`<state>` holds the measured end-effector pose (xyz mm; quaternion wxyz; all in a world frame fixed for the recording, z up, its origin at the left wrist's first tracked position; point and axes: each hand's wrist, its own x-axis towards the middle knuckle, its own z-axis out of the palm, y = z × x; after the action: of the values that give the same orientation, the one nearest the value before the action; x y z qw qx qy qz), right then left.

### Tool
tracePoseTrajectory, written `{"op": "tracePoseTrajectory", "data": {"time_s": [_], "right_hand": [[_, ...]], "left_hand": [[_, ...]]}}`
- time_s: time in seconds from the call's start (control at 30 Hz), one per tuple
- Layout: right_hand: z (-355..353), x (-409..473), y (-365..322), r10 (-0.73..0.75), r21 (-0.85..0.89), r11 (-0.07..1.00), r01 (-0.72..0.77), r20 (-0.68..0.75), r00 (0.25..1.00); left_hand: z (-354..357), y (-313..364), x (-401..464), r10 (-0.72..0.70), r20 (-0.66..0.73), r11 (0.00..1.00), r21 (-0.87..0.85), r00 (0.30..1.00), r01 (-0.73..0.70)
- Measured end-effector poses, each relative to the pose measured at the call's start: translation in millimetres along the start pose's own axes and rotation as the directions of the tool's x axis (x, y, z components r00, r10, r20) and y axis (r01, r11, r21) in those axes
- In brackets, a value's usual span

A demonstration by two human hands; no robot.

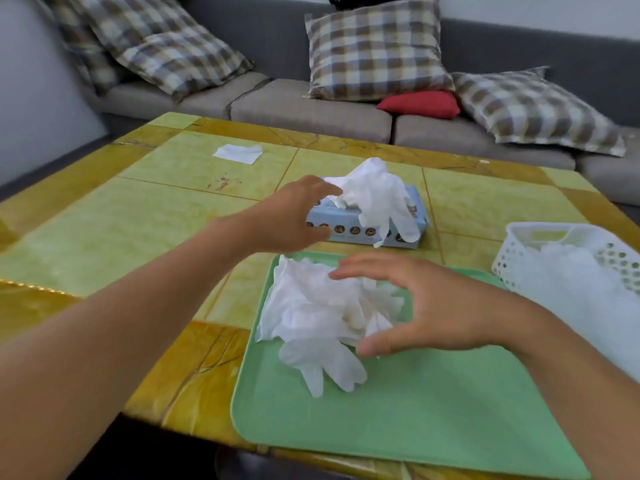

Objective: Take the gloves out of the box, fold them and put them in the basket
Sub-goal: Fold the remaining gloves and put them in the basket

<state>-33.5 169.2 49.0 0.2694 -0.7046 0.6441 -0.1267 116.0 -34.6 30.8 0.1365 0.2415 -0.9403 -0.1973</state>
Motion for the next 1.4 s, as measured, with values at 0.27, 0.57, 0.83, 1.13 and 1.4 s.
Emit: {"op": "tracePoseTrajectory", "data": {"time_s": [0.27,0.57,0.83,1.13,1.4], "right_hand": [[86,29,19,0.045,-0.351,0.936,0.017,0.168,0.985],[-16,57,54,0.33,0.121,0.937,-0.328,-0.615,0.717],[-39,126,67,0.291,-0.107,0.913,-0.393,-0.504,0.813],[-66,161,76,0.438,0.334,0.898,-0.286,-0.615,0.656],[-60,157,73,0.607,0.787,0.61,0.087,-0.535,0.587]], "left_hand": [[33,11,-59,-0.153,0.542,0.953,0.301,0.826,-0.021],[49,17,-54,-0.147,0.268,0.944,0.325,0.952,0.054],[39,17,-47,-0.194,0.39,0.967,0.229,0.9,0.109],[2,3,-24,-0.173,0.511,0.977,-0.023,0.842,0.214],[25,-10,66,-0.22,-0.011,0.958,-0.189,0.975,0.214]]}}
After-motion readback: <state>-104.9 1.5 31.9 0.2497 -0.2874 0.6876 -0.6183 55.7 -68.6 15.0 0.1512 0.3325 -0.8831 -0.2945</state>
